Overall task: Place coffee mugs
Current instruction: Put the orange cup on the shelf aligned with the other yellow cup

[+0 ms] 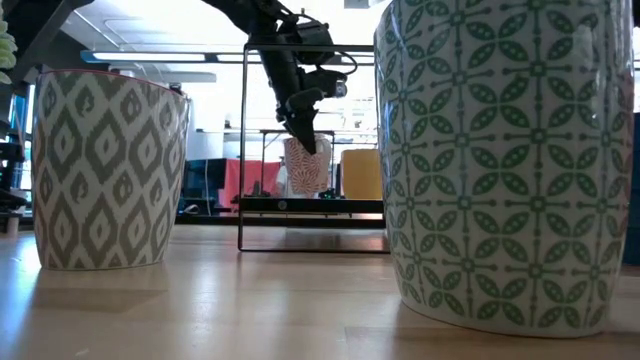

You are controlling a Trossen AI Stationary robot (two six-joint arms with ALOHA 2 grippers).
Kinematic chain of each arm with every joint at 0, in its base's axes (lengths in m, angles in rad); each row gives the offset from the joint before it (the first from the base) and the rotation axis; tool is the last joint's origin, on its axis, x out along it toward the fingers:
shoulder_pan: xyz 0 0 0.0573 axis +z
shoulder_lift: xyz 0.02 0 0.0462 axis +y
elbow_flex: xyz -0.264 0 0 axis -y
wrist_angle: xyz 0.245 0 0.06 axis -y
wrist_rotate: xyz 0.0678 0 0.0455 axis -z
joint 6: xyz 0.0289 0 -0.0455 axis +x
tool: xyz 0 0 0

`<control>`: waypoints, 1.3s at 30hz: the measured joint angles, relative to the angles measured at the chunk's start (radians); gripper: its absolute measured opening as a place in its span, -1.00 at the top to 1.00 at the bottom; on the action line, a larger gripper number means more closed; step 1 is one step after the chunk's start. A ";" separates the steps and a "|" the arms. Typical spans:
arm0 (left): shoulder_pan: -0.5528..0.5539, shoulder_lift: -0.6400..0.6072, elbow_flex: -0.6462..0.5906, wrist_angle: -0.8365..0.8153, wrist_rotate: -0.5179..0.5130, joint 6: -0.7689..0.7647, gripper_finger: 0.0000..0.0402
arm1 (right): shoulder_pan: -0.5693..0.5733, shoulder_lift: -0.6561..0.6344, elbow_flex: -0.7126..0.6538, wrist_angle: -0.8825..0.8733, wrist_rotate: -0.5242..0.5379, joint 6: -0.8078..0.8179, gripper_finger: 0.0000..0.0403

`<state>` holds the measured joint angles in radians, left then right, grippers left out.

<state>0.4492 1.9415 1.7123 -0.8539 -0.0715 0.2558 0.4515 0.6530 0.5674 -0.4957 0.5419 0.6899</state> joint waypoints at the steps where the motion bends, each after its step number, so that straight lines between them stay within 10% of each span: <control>1: 0.000 0.000 0.000 -0.001 0.000 -0.008 0.96 | 0.000 0.000 0.000 0.000 0.000 0.001 0.60; 39: -0.008 0.059 0.089 -0.010 -0.040 0.010 0.73 | 0.000 0.000 0.000 0.001 -0.024 0.001 0.60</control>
<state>0.4408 2.0003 1.8015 -0.8637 -0.1116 0.2661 0.4515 0.6533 0.5674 -0.4952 0.5179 0.6912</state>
